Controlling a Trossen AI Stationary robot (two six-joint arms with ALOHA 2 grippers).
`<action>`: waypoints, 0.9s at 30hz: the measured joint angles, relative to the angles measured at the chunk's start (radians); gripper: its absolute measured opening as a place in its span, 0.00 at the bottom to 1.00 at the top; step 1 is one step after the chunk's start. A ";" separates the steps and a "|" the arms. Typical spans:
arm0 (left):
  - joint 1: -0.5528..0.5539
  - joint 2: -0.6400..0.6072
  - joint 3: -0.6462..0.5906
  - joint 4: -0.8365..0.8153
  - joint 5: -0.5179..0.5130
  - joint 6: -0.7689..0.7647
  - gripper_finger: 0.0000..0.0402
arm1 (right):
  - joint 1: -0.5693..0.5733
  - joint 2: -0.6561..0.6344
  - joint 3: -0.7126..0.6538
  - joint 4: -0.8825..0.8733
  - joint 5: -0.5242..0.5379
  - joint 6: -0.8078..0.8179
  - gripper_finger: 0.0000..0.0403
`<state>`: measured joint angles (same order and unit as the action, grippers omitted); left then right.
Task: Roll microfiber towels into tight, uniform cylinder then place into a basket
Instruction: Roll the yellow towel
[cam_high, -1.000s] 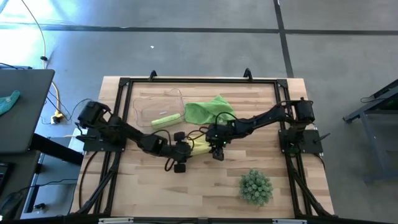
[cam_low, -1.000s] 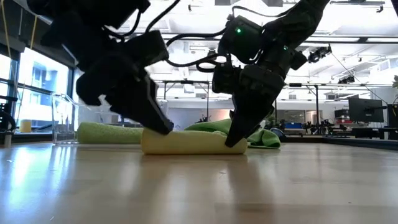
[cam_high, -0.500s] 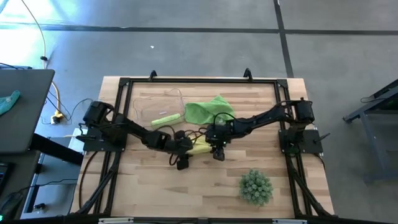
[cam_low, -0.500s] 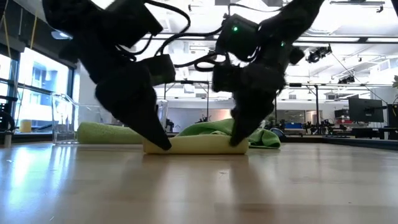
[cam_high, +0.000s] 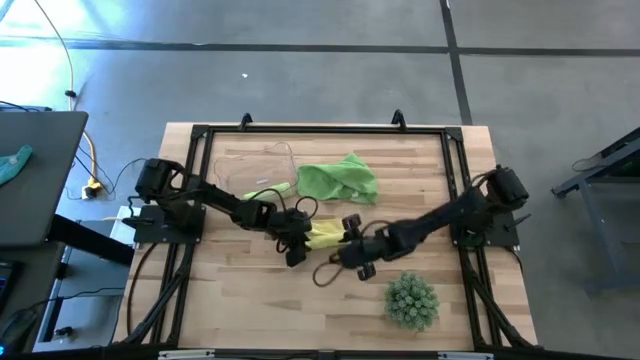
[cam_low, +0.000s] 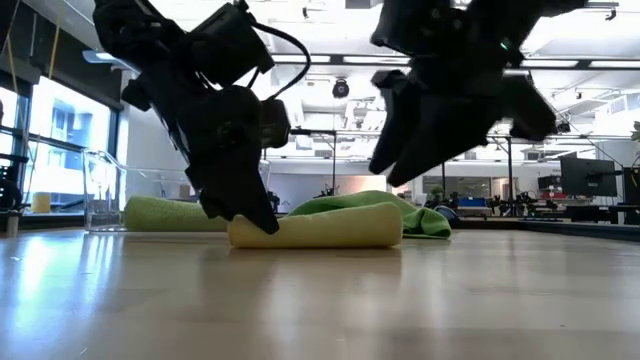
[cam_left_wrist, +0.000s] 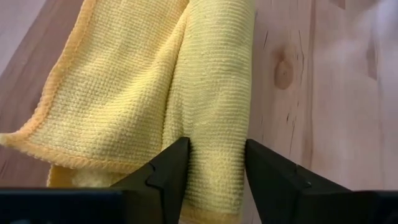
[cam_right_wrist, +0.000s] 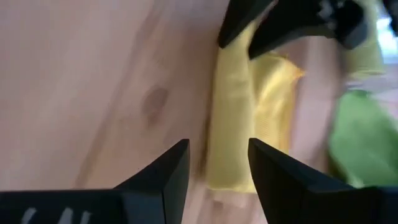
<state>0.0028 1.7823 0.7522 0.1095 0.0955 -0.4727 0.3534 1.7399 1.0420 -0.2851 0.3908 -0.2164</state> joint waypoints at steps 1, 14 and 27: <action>0.004 0.000 0.000 0.001 0.004 0.000 0.36 | 0.015 0.007 -0.011 0.023 0.039 -0.004 0.39; 0.010 0.002 -0.002 0.010 -0.003 -0.015 0.35 | -0.005 0.083 -0.019 0.077 0.052 0.105 0.39; 0.010 0.000 -0.002 0.013 -0.010 -0.012 0.35 | -0.100 0.130 -0.019 0.065 0.012 0.165 0.39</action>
<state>0.0128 1.7819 0.7498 0.1225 0.0854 -0.4843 0.2531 1.8702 1.0225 -0.2197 0.4026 -0.0516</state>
